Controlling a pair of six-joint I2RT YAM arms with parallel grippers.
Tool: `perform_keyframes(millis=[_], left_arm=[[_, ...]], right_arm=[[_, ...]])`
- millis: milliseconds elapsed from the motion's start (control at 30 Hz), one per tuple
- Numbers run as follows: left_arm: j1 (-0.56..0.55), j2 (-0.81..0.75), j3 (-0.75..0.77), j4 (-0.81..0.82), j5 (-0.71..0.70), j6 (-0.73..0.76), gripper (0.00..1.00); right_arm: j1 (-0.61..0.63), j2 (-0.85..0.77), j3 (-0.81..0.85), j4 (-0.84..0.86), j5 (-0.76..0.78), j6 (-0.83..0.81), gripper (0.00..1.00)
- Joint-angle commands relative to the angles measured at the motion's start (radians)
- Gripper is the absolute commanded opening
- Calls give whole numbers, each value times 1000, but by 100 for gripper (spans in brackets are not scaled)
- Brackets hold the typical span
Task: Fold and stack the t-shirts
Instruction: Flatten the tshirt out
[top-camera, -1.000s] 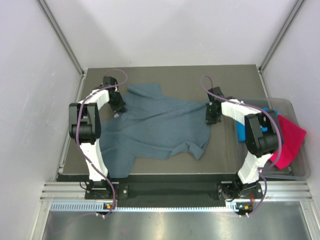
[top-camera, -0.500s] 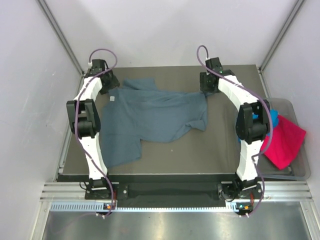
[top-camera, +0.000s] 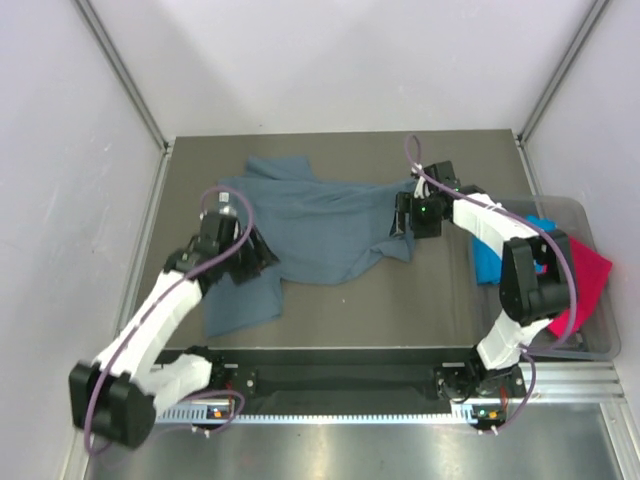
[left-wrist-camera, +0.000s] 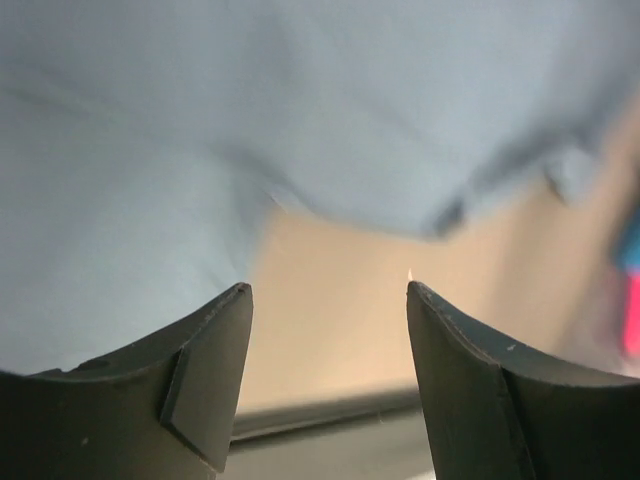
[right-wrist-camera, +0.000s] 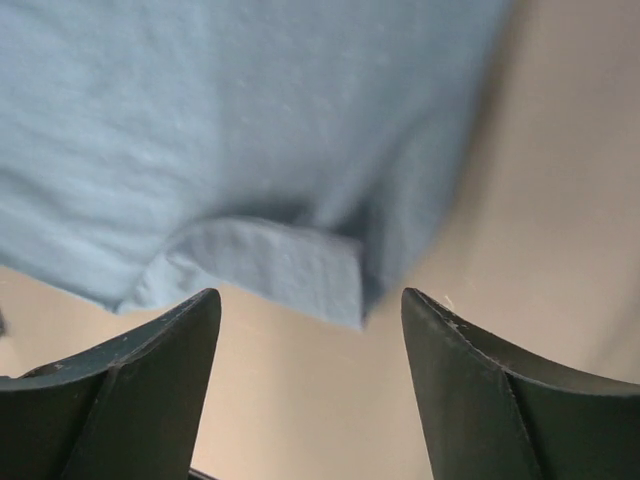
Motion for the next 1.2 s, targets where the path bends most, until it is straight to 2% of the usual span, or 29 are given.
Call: perform_keyframes(millis=[0, 100, 167, 300, 333, 367, 433, 500, 533, 600, 700, 733, 767, 800, 900, 933, 1000, 1100, 1167], left_arm=[[-39, -165, -130, -39, 14, -217, 67], [-39, -268, -138, -148, -29, -202, 67], [-37, -305, -125, -218, -69, -188, 67], [-37, -329, -83, -251, -113, -190, 68], [-37, -316, -71, -266, -154, -191, 68], [-37, -302, -57, -266, -155, -191, 68], [-37, -268, -7, -303, -225, -190, 68], [-31, -196, 21, -305, -247, -178, 68], [-23, -169, 44, -302, -248, -153, 68], [24, -87, 75, -309, -250, -139, 68], [136, -12, 118, -294, -219, -95, 70], [160, -1, 127, -286, -216, -70, 72], [193, 14, 139, -271, -234, -63, 78], [205, 23, 145, -272, -242, -62, 83], [248, 63, 147, -286, -255, -61, 88], [285, 71, 142, -292, -255, -76, 88], [340, 89, 121, -321, -229, -99, 81], [404, 95, 55, -409, -254, -199, 72], [462, 44, 15, -403, -244, -216, 70]], right_arm=[[-12, 99, 58, 113, -152, -24, 71], [-12, 162, 98, 114, -191, -14, 64], [-6, 194, 108, 119, -198, -3, 63], [14, 207, 106, 96, -182, -26, 57], [23, 184, 74, 70, -166, -18, 50], [31, 161, 74, 56, -166, -18, 49], [69, 92, -22, 36, -128, 17, 49], [119, -50, -151, 39, -113, 43, 51], [186, -98, -188, 34, -108, 51, 52], [236, -204, -282, 36, -167, 80, 59], [177, -284, -333, 37, -218, 98, 61], [117, -298, -328, 33, -202, 91, 64], [89, -304, -320, 28, -177, 81, 71], [65, -293, -285, 18, -124, 63, 72], [-6, -221, -193, -21, -33, 103, 72], [-11, -207, -182, -10, 2, 124, 72], [-11, -169, -153, -1, 30, 178, 65], [-9, -192, -202, 51, -22, 274, 51], [9, -242, -245, 103, -36, 307, 50]])
